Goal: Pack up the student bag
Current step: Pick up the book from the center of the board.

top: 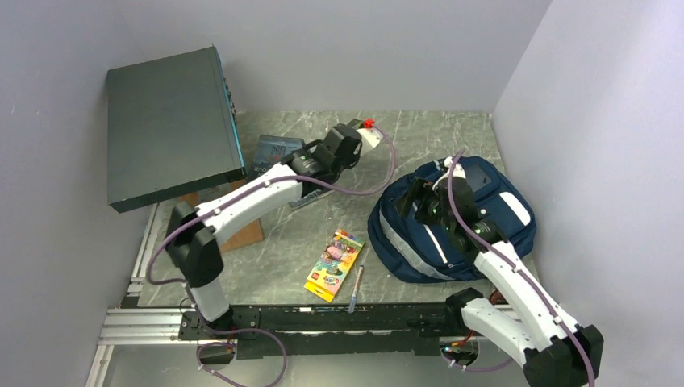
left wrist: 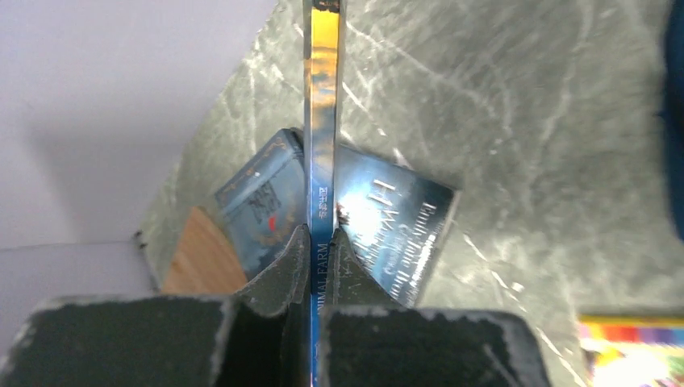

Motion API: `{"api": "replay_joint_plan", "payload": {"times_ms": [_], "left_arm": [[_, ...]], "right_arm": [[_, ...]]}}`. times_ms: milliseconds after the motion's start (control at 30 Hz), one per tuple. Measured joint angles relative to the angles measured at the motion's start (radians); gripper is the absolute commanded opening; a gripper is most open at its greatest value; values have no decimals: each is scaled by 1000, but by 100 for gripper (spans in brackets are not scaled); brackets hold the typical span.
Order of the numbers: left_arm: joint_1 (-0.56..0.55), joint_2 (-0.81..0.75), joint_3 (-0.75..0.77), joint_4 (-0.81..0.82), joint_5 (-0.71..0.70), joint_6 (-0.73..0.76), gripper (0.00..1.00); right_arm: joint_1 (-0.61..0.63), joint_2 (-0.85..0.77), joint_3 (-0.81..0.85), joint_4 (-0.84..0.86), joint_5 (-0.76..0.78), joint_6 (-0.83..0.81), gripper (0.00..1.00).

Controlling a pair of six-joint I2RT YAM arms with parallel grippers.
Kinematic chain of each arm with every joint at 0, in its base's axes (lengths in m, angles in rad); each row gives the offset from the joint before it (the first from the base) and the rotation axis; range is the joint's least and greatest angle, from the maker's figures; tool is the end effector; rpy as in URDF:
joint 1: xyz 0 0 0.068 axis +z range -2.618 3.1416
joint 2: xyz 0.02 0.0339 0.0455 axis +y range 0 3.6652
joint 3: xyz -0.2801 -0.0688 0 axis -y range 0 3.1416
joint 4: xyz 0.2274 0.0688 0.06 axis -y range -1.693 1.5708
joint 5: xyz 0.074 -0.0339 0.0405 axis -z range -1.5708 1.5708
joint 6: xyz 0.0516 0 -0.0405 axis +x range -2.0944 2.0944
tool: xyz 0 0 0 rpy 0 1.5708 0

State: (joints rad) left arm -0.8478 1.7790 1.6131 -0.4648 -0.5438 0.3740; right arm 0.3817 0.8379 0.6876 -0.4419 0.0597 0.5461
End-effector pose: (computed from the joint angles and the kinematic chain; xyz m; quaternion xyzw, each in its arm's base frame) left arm 0.2896 -0.2879 0.3395 0.3930 0.7732 0.1304 0.4803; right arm 0.1594 0.0607 0.2769 0.0864 0.8781 0.1866 0.4319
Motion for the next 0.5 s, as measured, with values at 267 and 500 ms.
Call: {"api": "replay_joint_plan", "payload": {"times_ms": [267,500], "left_arm": [[-10,-172,-138,-72,285,-228,0],[-119,-156,-293,-109,336,-238,0]], "right_arm": [[0,127,58,90,-127,340,97],[0,113,33,159,-142,536,100]]}}
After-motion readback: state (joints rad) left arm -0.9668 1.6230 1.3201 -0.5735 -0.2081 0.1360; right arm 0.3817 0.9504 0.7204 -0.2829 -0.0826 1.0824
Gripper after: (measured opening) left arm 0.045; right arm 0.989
